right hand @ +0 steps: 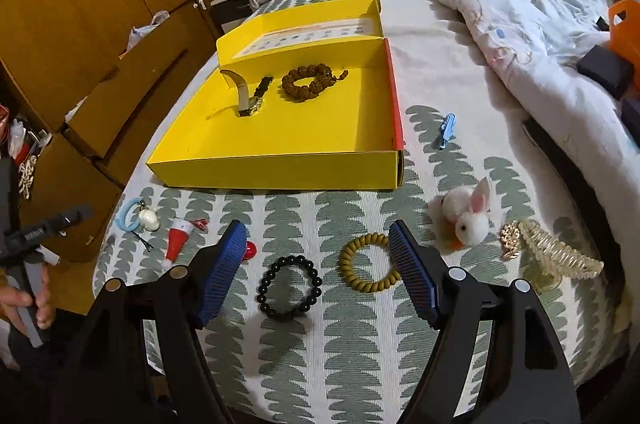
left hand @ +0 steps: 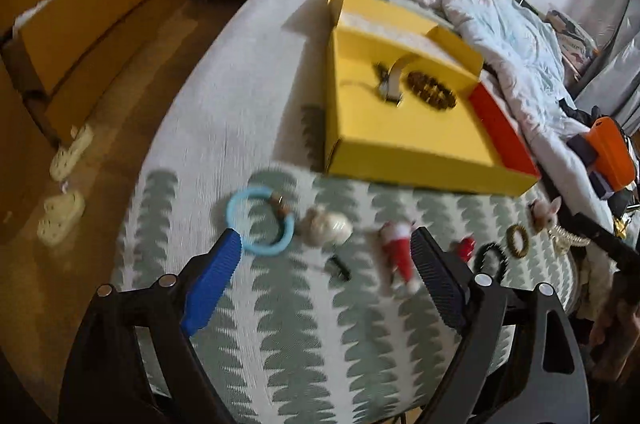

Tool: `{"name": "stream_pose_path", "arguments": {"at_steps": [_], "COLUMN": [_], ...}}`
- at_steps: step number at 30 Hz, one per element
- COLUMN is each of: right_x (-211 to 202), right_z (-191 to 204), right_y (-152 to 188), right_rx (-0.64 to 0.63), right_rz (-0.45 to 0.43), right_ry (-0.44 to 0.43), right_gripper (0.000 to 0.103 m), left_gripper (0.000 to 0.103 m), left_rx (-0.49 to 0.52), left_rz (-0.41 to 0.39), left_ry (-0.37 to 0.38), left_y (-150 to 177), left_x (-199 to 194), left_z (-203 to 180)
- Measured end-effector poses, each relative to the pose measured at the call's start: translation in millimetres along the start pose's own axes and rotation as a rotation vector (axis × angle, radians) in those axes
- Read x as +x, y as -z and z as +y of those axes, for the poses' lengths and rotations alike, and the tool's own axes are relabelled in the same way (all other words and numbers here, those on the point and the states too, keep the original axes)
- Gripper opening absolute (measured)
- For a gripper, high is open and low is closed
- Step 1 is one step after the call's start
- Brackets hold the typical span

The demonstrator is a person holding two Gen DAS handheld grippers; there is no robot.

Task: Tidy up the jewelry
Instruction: 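Move both tools back toward the blue bangle and olive coil bracelet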

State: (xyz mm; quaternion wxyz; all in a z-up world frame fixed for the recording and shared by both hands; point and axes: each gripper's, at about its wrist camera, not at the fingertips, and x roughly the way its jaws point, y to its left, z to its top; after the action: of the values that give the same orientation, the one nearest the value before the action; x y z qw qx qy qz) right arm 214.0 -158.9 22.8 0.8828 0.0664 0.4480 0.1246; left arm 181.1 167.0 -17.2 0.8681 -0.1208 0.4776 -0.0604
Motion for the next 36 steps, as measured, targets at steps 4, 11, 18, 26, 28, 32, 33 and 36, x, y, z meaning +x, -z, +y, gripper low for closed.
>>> {"name": "stream_pose_path", "arguments": {"at_steps": [4,11,18,26,28,32,33,36], "right_x": [8.2,26.9,48.2,64.3,67.7,74.5,75.9,79.0], "right_z": [-12.8,-31.7,-39.1,-39.9,-40.8,-39.5,-38.9,-36.8], "right_y": [10.3,17.7,21.5,24.5,24.0,22.6,22.4,22.4], "right_rx": [0.032,0.095,0.117,0.122,0.126,0.129,0.127,0.119], "right_rz": [0.023,0.087,0.152,0.192,0.197,0.201,0.203,0.202], "right_ry": [0.007,0.022,0.095,0.132,0.146,0.145,0.149,0.160], "right_gripper": [0.076,0.076,0.076,0.074,0.074,0.073,0.073,0.073], "left_gripper": [0.085,0.085,0.085,0.085,0.085,0.085,0.085,0.085], "left_rx": [0.020,-0.012,-0.025,-0.052,-0.064,-0.078,-0.081,-0.092], "left_rz": [0.006,0.036,0.104,0.123,0.129,0.137,0.138,0.143], "left_ry": [0.002,-0.035,-0.087,-0.107,-0.114,-0.123,-0.127,-0.127], "left_y": [4.4,-1.4,-0.3,-2.6,-3.7,-5.1,-5.6,-6.4], "left_x": [8.5,24.6,43.1,47.1,48.3,50.3,50.8,51.7], "left_z": [-2.7,11.8,23.5,31.4,34.5,39.5,39.8,41.7]}}
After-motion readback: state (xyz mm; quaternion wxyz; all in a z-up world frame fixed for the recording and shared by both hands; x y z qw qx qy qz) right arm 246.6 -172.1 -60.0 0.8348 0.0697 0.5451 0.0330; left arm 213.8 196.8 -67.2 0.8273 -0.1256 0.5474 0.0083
